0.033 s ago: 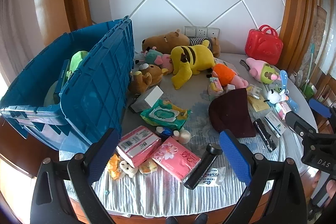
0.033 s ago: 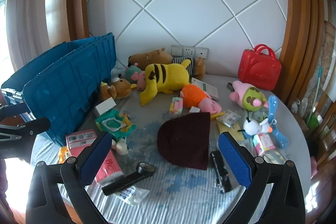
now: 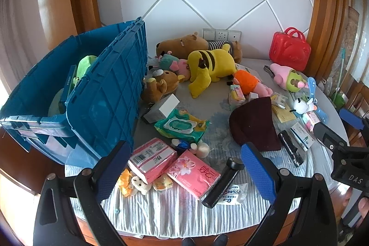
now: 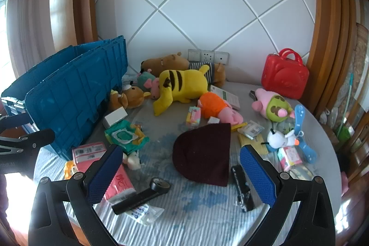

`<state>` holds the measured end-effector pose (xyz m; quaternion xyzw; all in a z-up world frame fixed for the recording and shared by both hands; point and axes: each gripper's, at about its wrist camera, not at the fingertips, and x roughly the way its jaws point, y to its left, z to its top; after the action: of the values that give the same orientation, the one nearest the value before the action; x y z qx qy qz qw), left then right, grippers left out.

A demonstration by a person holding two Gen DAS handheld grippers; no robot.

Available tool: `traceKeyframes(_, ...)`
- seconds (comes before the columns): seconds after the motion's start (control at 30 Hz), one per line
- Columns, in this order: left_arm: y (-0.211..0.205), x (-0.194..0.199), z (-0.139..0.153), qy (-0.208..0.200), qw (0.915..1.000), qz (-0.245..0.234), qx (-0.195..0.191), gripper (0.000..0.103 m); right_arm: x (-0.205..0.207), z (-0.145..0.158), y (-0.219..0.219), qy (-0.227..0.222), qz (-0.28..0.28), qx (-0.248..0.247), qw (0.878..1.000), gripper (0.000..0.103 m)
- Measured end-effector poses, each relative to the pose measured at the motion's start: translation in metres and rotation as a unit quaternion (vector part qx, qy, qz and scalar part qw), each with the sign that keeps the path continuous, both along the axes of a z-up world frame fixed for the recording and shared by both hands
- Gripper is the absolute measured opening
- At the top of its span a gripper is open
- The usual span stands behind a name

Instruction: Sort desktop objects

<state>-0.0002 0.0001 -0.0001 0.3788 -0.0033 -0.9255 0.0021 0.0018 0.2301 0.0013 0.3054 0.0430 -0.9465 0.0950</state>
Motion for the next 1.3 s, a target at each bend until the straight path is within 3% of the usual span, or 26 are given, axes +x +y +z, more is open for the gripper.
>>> traceKeyframes(1.3,-0.010,0.014,0.001,0.000,1.0000,0.009,-0.003,0.099,0.006,-0.007,-0.007,-0.018,0.008,0.010,1.000,0.103)
